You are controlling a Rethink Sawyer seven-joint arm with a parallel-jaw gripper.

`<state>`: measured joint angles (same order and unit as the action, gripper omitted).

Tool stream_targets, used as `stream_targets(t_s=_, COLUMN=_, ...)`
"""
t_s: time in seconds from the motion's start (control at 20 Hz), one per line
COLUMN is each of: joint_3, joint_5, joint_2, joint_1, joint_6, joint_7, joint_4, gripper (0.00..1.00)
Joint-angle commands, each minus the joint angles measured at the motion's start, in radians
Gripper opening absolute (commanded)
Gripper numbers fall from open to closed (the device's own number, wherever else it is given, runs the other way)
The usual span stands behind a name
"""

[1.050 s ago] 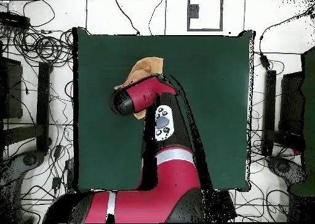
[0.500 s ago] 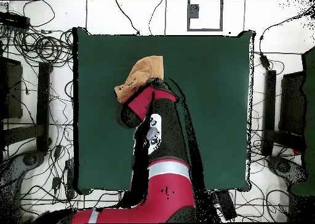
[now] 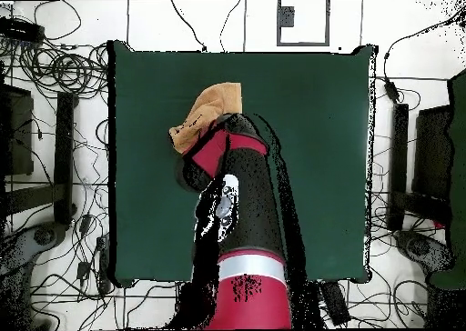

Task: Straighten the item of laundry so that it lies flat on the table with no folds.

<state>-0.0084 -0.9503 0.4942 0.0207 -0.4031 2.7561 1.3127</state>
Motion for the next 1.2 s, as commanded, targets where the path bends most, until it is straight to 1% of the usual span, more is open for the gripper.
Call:
stream_targets(t_s=0.05, joint_3=0.211, joint_5=0.095, joint_2=-0.018, joint_1=-0.172, joint_6=0.037, joint_7=-0.205, joint_4=0.209, gripper=0.0)
stream_targets(t_s=0.1, joint_3=0.366, joint_5=0.194, joint_2=-0.053, joint_1=-0.319, joint_6=0.01, joint_7=-0.257, joint_4=0.268, gripper=0.0)
stream_targets(t_s=0.15, joint_3=0.427, joint_5=0.224, joint_2=-0.077, joint_1=-0.372, joint_6=-0.009, joint_7=-0.29, joint_4=0.282, gripper=0.0)
stream_targets(t_s=0.25, joint_3=0.533, joint_5=0.268, joint_2=-0.131, joint_1=-0.461, joint_6=-0.014, joint_7=-0.317, joint_4=0.302, gripper=0.0)
stream_targets(t_s=0.4, joint_3=0.618, joint_5=0.301, joint_2=-0.191, joint_1=-0.522, joint_6=-0.021, joint_7=-0.326, joint_4=0.305, gripper=0.0)
stream_targets(t_s=0.75, joint_3=0.73, joint_5=0.327, joint_2=-0.267, joint_1=-0.61, joint_6=-0.077, joint_7=-0.373, joint_4=0.308, gripper=0.0)
stream_targets(t_s=0.95, joint_3=0.802, joint_5=0.348, joint_2=-0.328, joint_1=-0.677, joint_6=-0.109, joint_7=-0.403, joint_4=0.318, gripper=0.0)
stream_targets(t_s=1.1, joint_3=0.862, joint_5=0.382, joint_2=-0.386, joint_1=-0.733, joint_6=-0.107, joint_7=-0.386, joint_4=0.339, gripper=0.0)
stream_targets(t_s=1.2, joint_3=0.882, joint_5=0.395, joint_2=-0.401, joint_1=-0.748, joint_6=-0.094, joint_7=-0.348, joint_4=0.352, gripper=0.0)
